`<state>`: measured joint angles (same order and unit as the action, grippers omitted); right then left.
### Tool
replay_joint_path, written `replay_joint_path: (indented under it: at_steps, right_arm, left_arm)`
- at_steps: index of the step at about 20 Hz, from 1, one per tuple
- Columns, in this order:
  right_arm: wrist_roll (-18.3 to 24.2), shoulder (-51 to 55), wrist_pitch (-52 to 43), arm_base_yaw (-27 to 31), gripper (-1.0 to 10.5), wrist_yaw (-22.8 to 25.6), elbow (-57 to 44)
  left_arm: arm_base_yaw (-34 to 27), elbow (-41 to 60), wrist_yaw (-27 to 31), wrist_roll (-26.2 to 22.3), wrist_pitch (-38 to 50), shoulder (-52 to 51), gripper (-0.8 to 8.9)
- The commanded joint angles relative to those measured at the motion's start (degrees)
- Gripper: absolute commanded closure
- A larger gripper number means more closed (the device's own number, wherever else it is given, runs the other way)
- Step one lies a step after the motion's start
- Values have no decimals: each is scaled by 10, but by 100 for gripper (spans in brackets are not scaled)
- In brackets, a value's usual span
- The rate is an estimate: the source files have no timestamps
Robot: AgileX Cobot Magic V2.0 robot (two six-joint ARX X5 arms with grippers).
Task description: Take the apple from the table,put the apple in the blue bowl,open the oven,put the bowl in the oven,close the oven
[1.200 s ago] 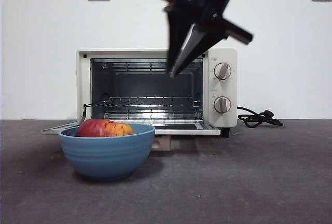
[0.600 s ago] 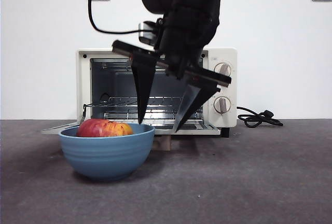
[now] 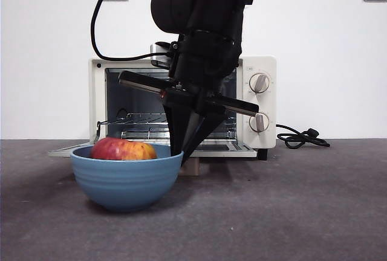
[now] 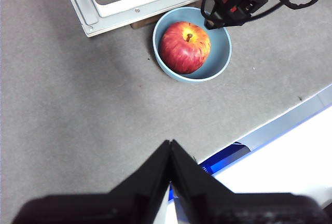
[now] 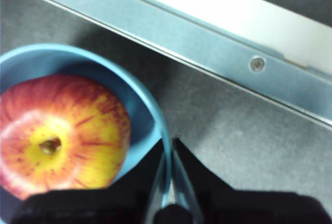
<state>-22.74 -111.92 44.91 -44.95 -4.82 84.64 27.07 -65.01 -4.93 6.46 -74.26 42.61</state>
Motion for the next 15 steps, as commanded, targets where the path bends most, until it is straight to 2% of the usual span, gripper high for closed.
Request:
replay_joint_path:
  at_steps: [1,10,15]
  right_arm:
    - [-3,-2,-3,-1,958,2,2]
    - [-18,31,14,12,958,5,36]
    - [-26,30,45,40,959,19,119]
  left_arm:
    - [2,5,3,-7,2,-2,819]
    - [2,5,3,-7,2,-2,819]
    - [2,5,3,-7,5,-1,819]
